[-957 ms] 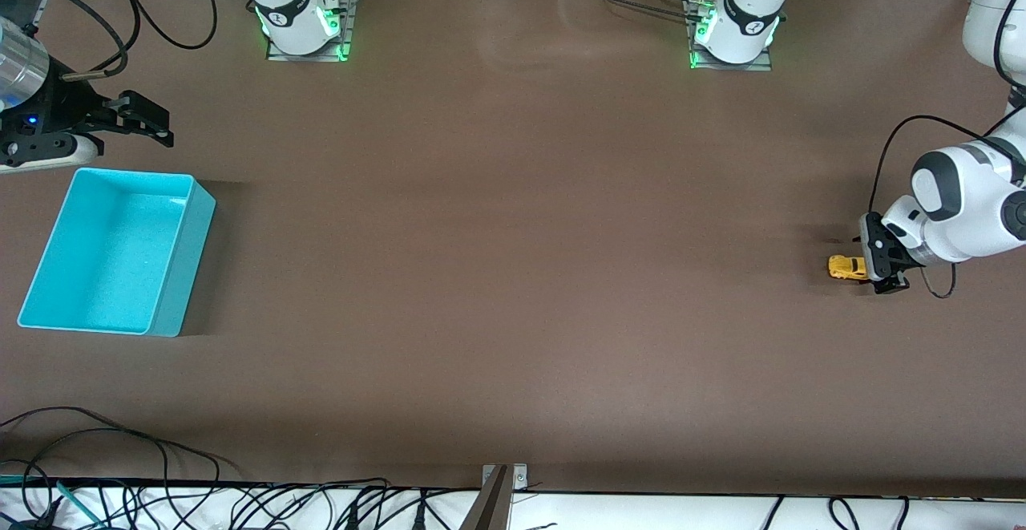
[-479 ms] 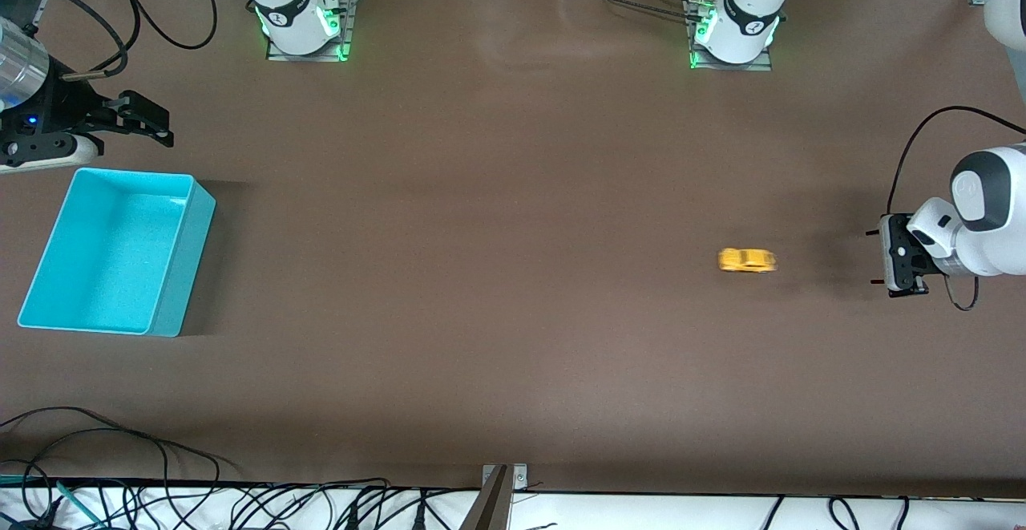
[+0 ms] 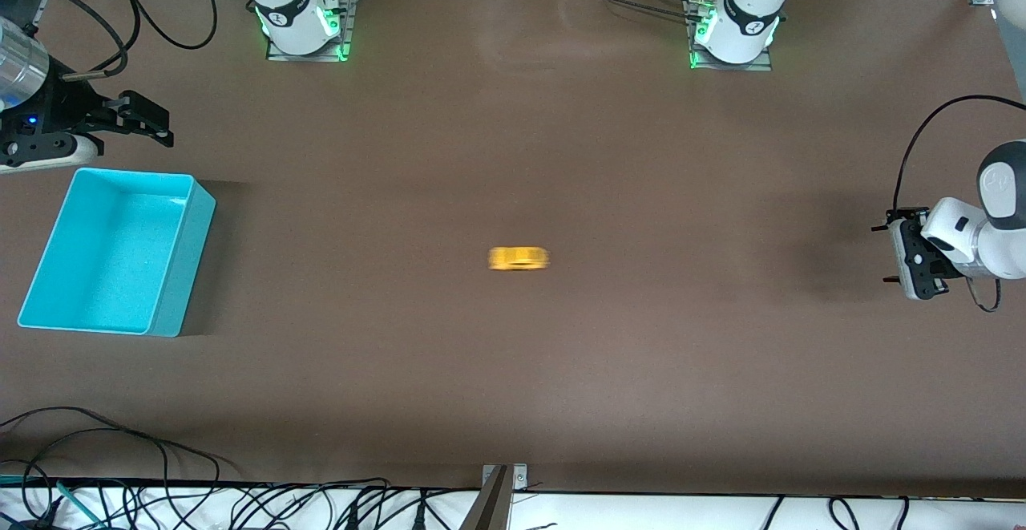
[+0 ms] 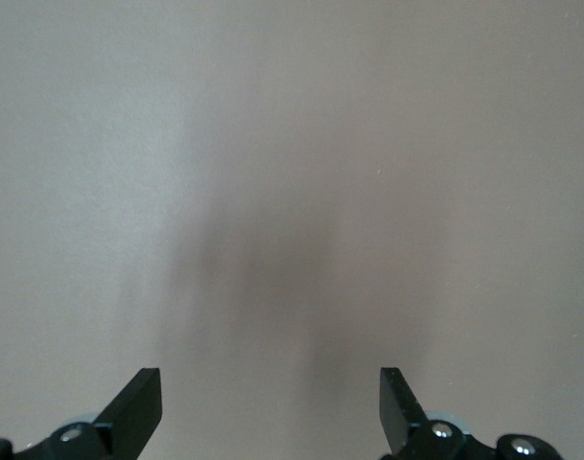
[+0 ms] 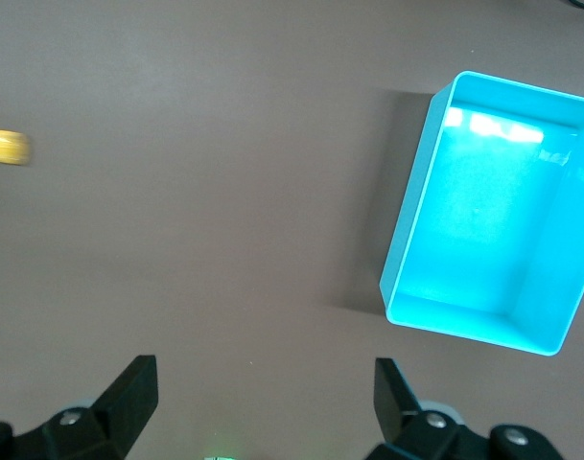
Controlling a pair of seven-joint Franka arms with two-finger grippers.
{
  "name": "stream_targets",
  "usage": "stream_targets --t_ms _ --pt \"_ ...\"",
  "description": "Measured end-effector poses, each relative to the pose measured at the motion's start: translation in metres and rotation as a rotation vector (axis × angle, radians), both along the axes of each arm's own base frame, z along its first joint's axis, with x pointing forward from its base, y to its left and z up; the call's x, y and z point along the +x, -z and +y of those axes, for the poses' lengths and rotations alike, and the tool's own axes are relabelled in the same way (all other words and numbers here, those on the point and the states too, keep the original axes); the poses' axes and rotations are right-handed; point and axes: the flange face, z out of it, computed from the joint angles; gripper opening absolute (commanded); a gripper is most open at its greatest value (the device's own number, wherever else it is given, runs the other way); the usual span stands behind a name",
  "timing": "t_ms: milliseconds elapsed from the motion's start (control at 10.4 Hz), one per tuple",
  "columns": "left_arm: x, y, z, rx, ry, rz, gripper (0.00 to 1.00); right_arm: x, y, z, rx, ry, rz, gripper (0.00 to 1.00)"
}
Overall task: Wind up and store yellow beetle car
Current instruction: 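Open the left gripper, releasing the car to roll toward the bin, then reach the right gripper toward the car while the left gripper withdraws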
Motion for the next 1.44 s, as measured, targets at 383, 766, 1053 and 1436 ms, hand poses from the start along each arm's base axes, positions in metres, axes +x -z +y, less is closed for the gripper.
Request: stream_targets --t_ms 383,766,1053,1436 --pt "0.0 -0.016 -0.015 0.016 -0.048 0.015 1.0 0.0 0.001 0.0 0.0 0.0 0.001 1.0" --pt "0.001 -0.025 -0.032 0.021 -0.079 0.028 1.0 0.0 0.001 0.0 0.0 -0.001 0.001 1.0" --pt "0.004 -0.044 -0.055 0.036 -0.159 0.054 1.0 0.0 0.001 0.004 0.0 -0.007 0.002 1.0" --pt "0.007 -0.093 -0.127 0.079 -0.346 0.094 1.0 0.001 0.003 0.006 0.0 -0.01 0.002 1.0"
